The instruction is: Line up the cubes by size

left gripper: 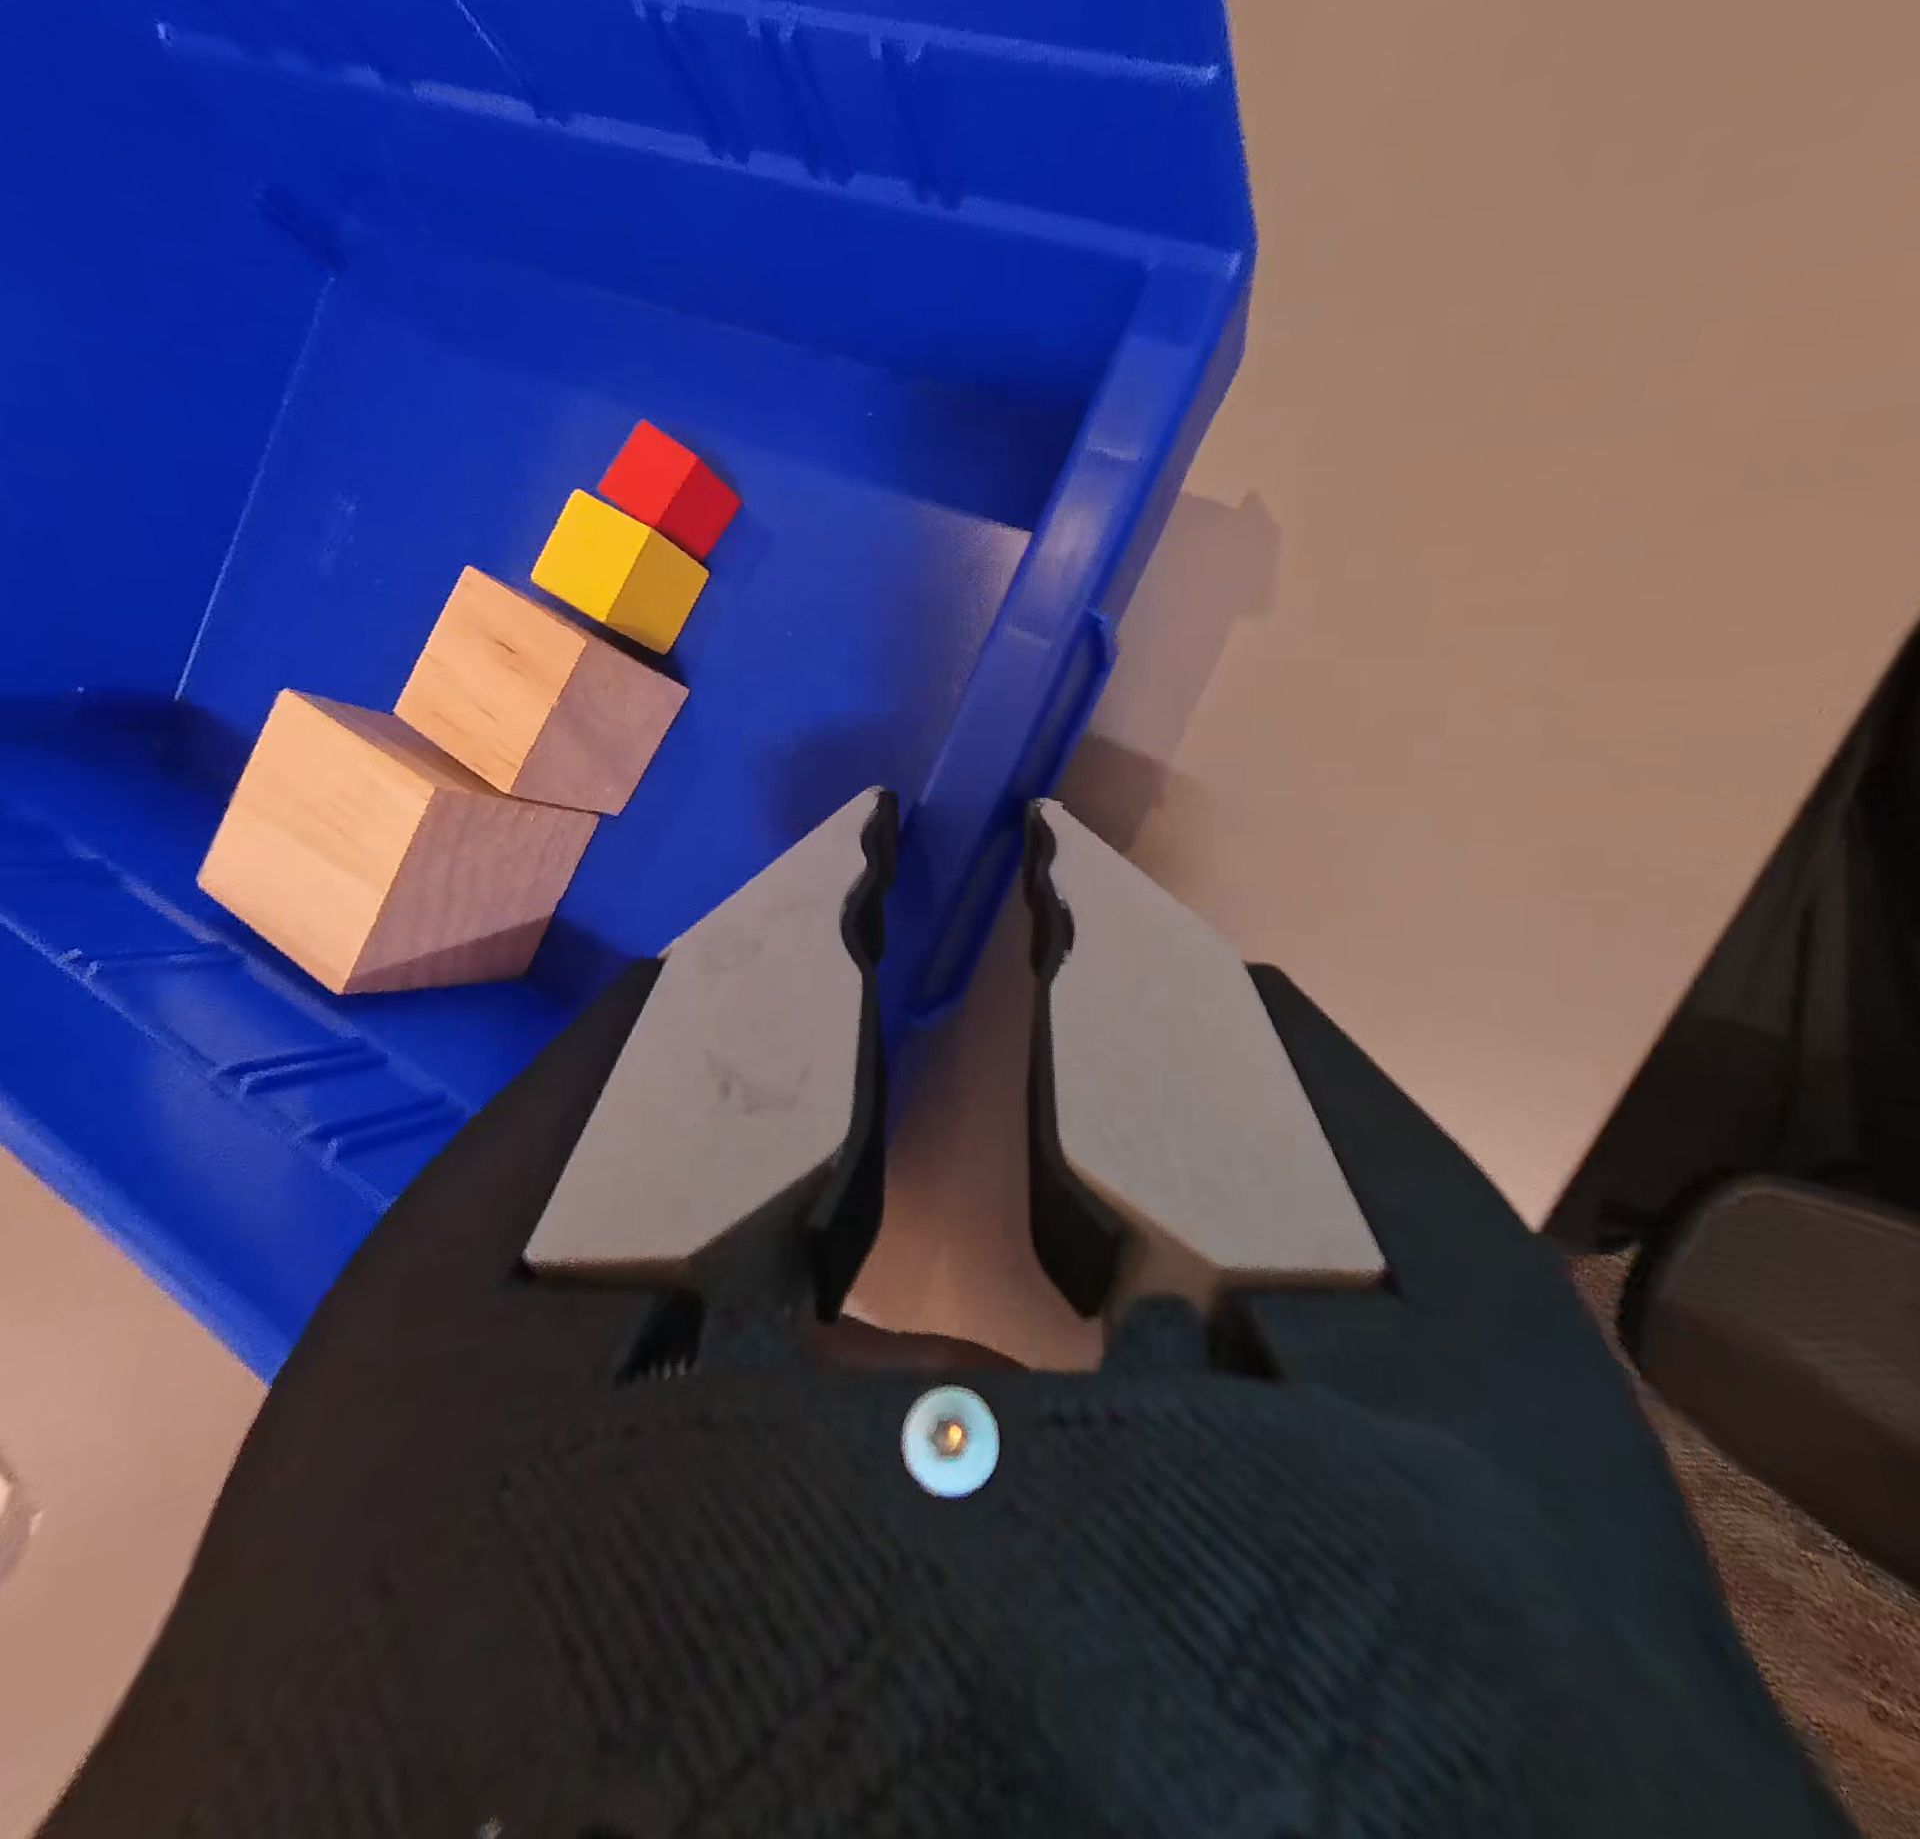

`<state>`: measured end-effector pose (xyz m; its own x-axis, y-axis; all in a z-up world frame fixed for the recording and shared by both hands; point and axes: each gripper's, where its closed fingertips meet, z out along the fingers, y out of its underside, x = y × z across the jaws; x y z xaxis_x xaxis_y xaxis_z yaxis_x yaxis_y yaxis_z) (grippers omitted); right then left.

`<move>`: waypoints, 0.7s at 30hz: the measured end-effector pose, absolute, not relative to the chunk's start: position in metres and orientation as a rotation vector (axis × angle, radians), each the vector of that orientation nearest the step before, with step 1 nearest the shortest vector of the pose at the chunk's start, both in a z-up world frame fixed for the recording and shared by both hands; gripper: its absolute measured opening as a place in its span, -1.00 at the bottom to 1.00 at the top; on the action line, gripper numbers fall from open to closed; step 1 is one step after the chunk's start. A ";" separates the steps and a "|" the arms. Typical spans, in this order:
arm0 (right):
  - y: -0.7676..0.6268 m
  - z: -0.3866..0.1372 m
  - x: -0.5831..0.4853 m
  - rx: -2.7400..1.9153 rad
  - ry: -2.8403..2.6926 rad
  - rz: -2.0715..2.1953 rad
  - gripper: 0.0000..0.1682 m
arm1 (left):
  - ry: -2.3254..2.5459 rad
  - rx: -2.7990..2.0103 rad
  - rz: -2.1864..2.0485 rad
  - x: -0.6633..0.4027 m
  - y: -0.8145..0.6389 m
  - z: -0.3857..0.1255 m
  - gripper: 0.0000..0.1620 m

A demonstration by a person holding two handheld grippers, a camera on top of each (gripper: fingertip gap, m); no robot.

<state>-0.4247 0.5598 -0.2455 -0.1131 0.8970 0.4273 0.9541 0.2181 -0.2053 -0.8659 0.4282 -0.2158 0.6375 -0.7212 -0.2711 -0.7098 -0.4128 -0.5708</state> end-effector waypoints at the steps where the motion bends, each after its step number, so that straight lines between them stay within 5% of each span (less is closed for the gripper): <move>1: 0.563 -0.245 -0.429 -1.720 -2.004 -0.160 -0.63 | 1.125 -2.183 -0.006 -0.868 0.430 -0.216 -0.72; 8: 0.558 -0.231 -0.452 -1.759 -1.840 -0.145 -0.56 | 1.060 -2.021 0.026 -0.849 0.427 -0.178 -0.75; 18: 0.503 -0.086 -0.627 -1.543 -1.303 0.560 -0.47 | 0.579 -1.665 -0.007 -0.789 0.471 -0.060 -0.70; 21: 0.522 -0.089 -0.681 -1.576 -1.104 0.550 -0.64 | 0.414 -1.695 0.133 -0.798 0.499 -0.068 -1.00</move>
<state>-0.6810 0.5216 -0.0892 0.4613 0.8657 0.1944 0.3661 0.0138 -0.9305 -0.7980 0.4988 -0.0677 0.9271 -0.1957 -0.3196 -0.3450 -0.1124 -0.9319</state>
